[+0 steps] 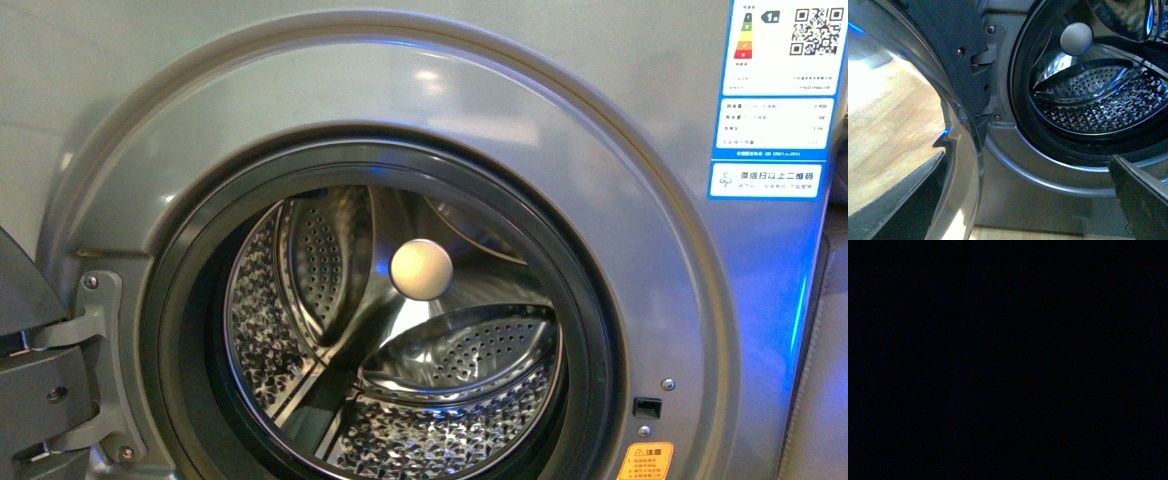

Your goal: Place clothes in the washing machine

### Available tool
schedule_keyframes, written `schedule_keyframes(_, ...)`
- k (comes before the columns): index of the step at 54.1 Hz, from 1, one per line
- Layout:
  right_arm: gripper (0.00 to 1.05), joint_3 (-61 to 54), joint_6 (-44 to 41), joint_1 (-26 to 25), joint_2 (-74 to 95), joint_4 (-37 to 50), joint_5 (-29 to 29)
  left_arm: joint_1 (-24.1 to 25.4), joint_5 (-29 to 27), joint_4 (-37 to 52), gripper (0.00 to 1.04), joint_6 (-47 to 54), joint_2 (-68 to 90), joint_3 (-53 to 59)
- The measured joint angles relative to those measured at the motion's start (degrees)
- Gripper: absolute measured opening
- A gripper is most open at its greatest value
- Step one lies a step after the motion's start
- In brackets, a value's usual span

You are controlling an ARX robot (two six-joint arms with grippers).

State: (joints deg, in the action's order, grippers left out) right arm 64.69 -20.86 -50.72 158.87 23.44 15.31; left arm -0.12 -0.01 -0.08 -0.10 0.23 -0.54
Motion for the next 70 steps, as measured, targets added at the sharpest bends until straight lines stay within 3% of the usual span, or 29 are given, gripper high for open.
schedule_keyframes(53, 0.97, 3.0, -3.0, -0.7, 7.4, 2.8, 0.5, 0.0, 0.0, 0.0, 0.98, 0.0, 0.0, 0.0)
schedule_keyframes(70, 0.55, 1.9, -2.8, -0.7, 6.4, 2.8, 0.9, 0.0, 0.0, 0.0, 0.98, 0.0, 0.0, 0.0)
